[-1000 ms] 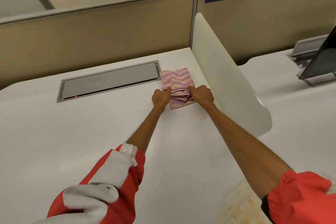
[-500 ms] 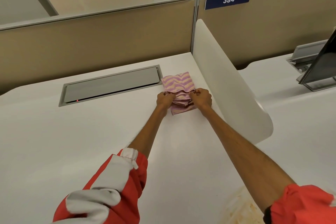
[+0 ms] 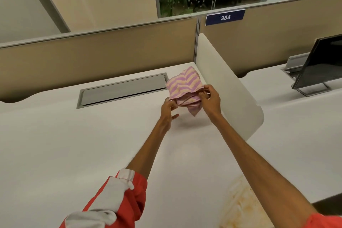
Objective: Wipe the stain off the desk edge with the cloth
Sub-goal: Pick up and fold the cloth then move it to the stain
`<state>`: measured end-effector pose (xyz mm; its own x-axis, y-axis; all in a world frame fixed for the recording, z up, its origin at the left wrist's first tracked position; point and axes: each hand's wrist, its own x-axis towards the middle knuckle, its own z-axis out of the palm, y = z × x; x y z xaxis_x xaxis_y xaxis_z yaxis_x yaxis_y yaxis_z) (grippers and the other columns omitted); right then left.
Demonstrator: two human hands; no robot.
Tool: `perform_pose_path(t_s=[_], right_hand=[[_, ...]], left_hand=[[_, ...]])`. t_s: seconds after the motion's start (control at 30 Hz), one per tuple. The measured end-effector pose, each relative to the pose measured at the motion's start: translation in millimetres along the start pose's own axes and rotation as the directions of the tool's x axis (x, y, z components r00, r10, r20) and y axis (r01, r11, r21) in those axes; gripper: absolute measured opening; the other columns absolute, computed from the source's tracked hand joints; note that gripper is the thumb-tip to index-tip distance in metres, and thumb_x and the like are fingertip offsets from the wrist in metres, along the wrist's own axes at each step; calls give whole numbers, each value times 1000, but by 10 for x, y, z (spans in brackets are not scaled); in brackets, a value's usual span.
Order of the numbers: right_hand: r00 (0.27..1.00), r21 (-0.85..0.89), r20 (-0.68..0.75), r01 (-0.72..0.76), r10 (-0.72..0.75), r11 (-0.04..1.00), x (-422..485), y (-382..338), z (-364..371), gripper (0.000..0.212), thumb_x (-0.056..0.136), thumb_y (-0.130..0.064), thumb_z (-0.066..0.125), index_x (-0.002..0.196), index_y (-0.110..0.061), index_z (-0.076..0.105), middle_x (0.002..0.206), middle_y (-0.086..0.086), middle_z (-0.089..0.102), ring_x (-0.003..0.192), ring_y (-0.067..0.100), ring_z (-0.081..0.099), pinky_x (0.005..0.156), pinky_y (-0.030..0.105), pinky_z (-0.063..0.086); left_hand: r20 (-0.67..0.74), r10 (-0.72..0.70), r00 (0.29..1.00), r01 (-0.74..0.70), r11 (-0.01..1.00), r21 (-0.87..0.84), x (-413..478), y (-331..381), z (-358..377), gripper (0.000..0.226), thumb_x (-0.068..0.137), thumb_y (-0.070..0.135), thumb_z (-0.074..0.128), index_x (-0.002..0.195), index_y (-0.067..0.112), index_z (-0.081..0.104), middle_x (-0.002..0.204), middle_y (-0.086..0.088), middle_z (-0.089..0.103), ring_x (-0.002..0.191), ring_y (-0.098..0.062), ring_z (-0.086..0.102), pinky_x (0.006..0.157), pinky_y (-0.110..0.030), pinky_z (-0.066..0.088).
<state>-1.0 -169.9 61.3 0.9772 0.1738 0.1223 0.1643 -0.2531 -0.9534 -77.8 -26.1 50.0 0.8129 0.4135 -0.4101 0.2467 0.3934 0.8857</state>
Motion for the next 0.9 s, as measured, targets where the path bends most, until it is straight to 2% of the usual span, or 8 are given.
perform_pose_path(t_s=[0.07, 0.17, 0.27, 0.37, 0.5, 0.63, 0.73, 0.9], right_hand=[[997, 28, 16, 76, -77, 997, -179, -128, -96, 17, 96, -9, 57, 112, -6, 61, 103, 2, 64, 89, 4, 59, 72, 5, 47], [982, 35, 107, 152, -155, 988, -469, -236, -231, 15, 96, -10, 58, 110, -9, 63, 102, 0, 66, 91, 4, 61, 75, 7, 49], [957, 17, 182, 228, -227, 974, -744, -265, -383, 14, 96, -11, 59, 109, -11, 65, 101, 0, 68, 92, 7, 64, 80, 14, 51], [928, -8, 250, 286, -275, 958, -969, -295, -525, 12, 96, -11, 59, 106, -11, 67, 97, 0, 70, 91, 13, 66, 82, 23, 53], [894, -35, 321, 342, -314, 939, -1187, -380, -690, 11, 94, -8, 60, 99, -14, 68, 87, -6, 70, 83, 6, 64, 80, 18, 53], [898, -36, 297, 351, -325, 936, -1296, -433, -854, 11, 93, -6, 60, 97, -12, 68, 88, -4, 70, 85, 9, 65, 80, 17, 53], [941, 5, 172, 296, -293, 955, -1333, -407, -967, 12, 93, -7, 61, 101, -13, 67, 92, -2, 70, 87, 6, 66, 79, 16, 53], [998, 160, 5, 55, -57, 986, -1442, -193, -1131, 15, 94, -11, 63, 109, -11, 65, 101, 5, 70, 95, 14, 67, 81, 21, 58]], left_hand=[[-30, -70, 997, 64, 984, -165, -112, -23, -111, 36, 69, 25, 48, 101, 15, 61, 107, -8, 64, 102, -25, 56, 84, -42, 45], [-21, -158, 987, 147, 954, -260, -217, -1, -245, 58, 83, 50, 49, 124, 10, 59, 129, -13, 59, 115, -28, 56, 92, -42, 45], [126, -252, 959, 276, 931, -240, -401, 119, -279, 83, 81, 71, 50, 135, 8, 44, 129, -12, 56, 110, -27, 57, 89, -42, 50], [212, -354, 911, 383, 917, -115, -532, 149, -304, 103, 71, 70, 67, 141, 3, 33, 131, -11, 56, 106, -25, 61, 79, -39, 56], [369, -445, 816, 528, 834, -160, -734, 6, -319, 99, 66, 54, 83, 137, -1, 42, 132, -13, 57, 116, -28, 59, 102, -43, 47], [367, -342, 865, 403, 910, -102, -863, -104, -269, 86, 62, 50, 87, 134, 16, 54, 138, -11, 55, 128, -27, 52, 110, -47, 40], [391, -176, 903, 148, 984, 102, -1020, -56, -158, 74, 63, 54, 79, 126, 25, 54, 128, -5, 59, 123, -26, 54, 107, -47, 42], [337, 43, 941, -176, 910, 375, -1054, 5, -195, 76, 56, 50, 84, 117, 16, 55, 117, -6, 63, 111, -27, 60, 95, -39, 52]])
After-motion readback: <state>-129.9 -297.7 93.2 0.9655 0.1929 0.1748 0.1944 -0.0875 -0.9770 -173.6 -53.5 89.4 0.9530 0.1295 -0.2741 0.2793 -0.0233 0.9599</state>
